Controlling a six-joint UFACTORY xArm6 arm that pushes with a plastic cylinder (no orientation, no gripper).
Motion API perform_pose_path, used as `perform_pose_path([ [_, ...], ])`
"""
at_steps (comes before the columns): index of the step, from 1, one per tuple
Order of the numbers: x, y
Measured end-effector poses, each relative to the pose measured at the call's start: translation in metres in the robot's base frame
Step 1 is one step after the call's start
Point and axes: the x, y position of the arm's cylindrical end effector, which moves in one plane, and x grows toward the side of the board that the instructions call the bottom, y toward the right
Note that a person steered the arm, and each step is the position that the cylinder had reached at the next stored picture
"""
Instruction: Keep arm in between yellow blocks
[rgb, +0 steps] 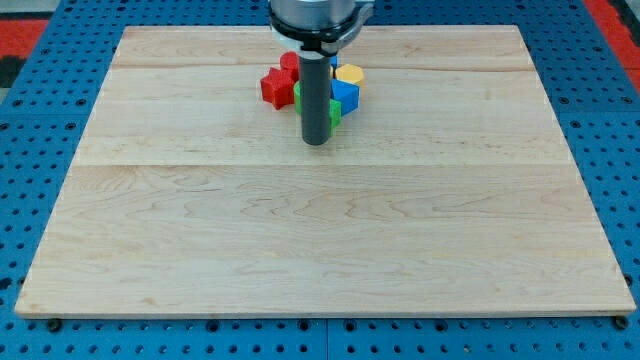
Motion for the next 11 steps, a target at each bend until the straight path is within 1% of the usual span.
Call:
perform_pose_path([
  [1,0.005,-0.008],
  [2,0.014,0.024],
  [3,0.011,0.088],
  [4,-0.005,0.105],
  [5,-0.032,0.115],
  [8,-0.092,0.03],
  [9,-0.1,-0.005],
  [10,-0.116,-0.004],
  [11,-0.142,0.005],
])
